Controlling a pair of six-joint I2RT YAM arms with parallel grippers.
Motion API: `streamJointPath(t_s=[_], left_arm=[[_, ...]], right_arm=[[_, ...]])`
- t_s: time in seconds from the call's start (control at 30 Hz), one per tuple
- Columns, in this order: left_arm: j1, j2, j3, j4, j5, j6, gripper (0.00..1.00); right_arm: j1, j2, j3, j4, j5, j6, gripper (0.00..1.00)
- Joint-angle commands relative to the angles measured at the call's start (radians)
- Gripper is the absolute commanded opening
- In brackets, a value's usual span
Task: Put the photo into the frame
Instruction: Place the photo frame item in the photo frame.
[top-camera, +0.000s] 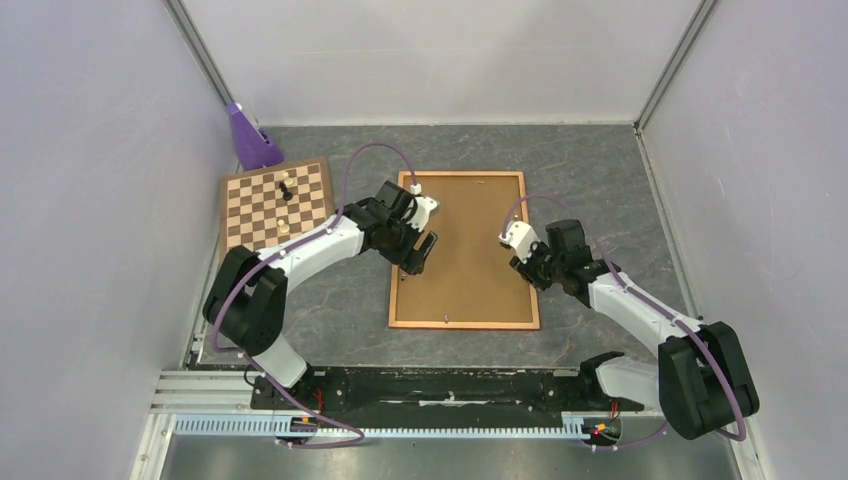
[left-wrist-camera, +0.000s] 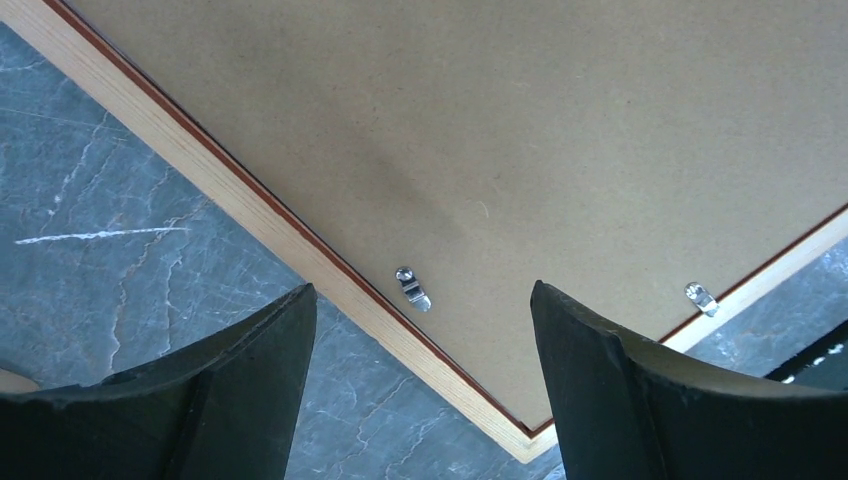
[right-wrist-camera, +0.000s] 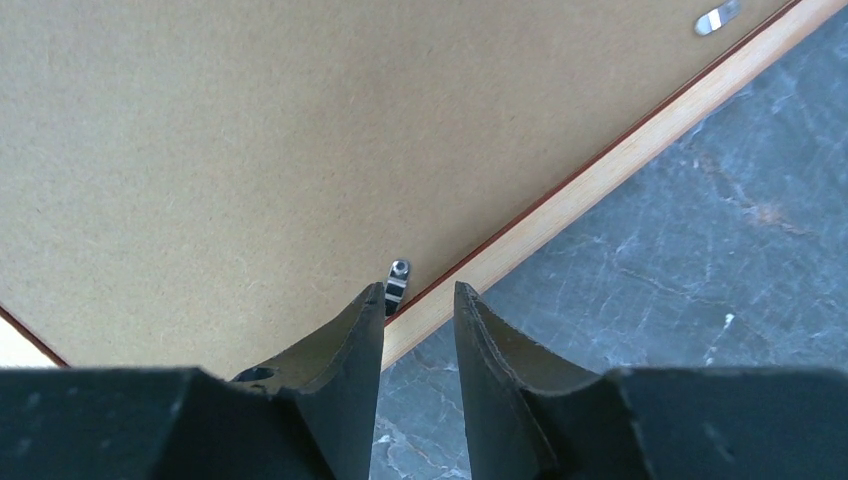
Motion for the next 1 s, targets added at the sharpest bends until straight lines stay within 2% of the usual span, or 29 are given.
streamJointPath(t_s=[0.0,0.33,0.63,0.97], left_arm=[[-0.015,0.009,-0.01,0.047,-0.044,0.069,0.84],[-0.048,0.007,-0.031,0.026,-0.11,0.086,0.84],[-0.057,0.01,-0.032,0.035,-0.101,0.093,0.84],[-0.145,0.068,-0.015,0.056,-0.114,0.093,0.84]], right_arm=[[0.011,0.005,-0.027,0.024,0.026,-0.033,0.36],[0.012,0.017,-0.036,0.002,0.067,-0.036,0.42],[0.012,0.059,-0.024,0.011,0.067,-0.021,0.42],[0.012,0.11,-0.01,0.033,0.123,-0.01,0.4]])
